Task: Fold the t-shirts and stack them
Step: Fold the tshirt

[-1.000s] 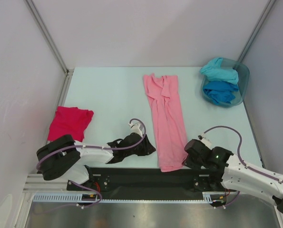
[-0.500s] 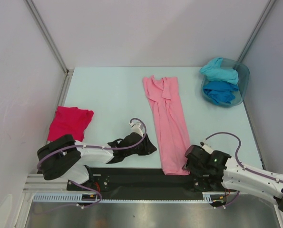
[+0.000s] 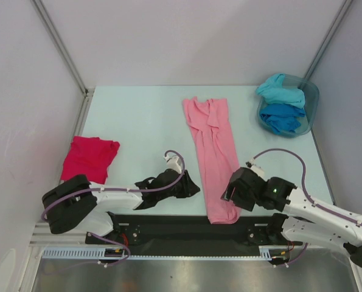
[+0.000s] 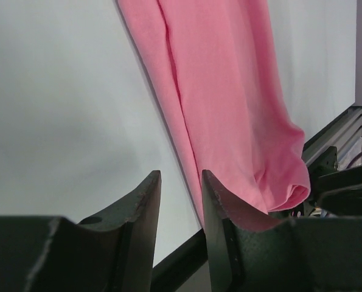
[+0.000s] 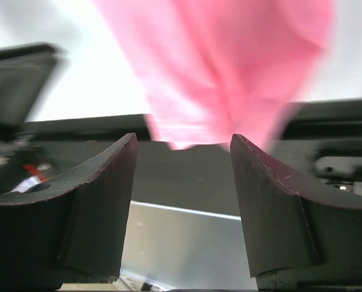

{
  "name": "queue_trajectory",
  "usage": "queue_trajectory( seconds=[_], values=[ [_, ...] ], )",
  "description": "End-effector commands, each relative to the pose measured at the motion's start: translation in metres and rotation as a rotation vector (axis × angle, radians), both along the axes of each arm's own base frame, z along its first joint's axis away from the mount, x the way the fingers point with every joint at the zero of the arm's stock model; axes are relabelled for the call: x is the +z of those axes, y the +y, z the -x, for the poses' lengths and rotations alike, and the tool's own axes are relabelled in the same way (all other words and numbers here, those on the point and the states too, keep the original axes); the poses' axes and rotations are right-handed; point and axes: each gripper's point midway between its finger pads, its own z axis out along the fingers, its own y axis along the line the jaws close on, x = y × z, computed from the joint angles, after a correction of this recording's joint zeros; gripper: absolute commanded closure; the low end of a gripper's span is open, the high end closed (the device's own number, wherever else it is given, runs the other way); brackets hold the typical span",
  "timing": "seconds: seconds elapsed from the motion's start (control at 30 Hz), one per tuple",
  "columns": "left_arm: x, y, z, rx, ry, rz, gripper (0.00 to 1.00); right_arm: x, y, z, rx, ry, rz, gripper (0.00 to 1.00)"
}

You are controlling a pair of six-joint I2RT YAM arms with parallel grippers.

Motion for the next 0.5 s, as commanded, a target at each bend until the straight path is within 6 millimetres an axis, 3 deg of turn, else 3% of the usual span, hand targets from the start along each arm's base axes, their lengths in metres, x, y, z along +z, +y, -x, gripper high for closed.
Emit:
queue_trajectory(
  seconds=[0.0,0.17,0.33,0.47],
  values=[
    [0.025,-0.005,-0.013,0.017,-0.062,0.040,0.61,0.051,0.013,-0.034,0.042,-0.145,-0.002,0.33],
    [0.035,-0.002,-0.019,0.027,-0.080,0.042,0.60,0.073,0.022,-0.057,0.046,-0.177,-0.014,0.33],
    [0.037,0.008,-0.024,0.049,-0.088,0.042,0.60,0.065,0.009,-0.063,0.043,-0.181,0.021,0.33],
    [0.031,0.009,-0.023,0.049,-0.065,0.045,0.60,0.053,-0.016,-0.090,-0.004,-0.173,0.057,0.32]
  ],
)
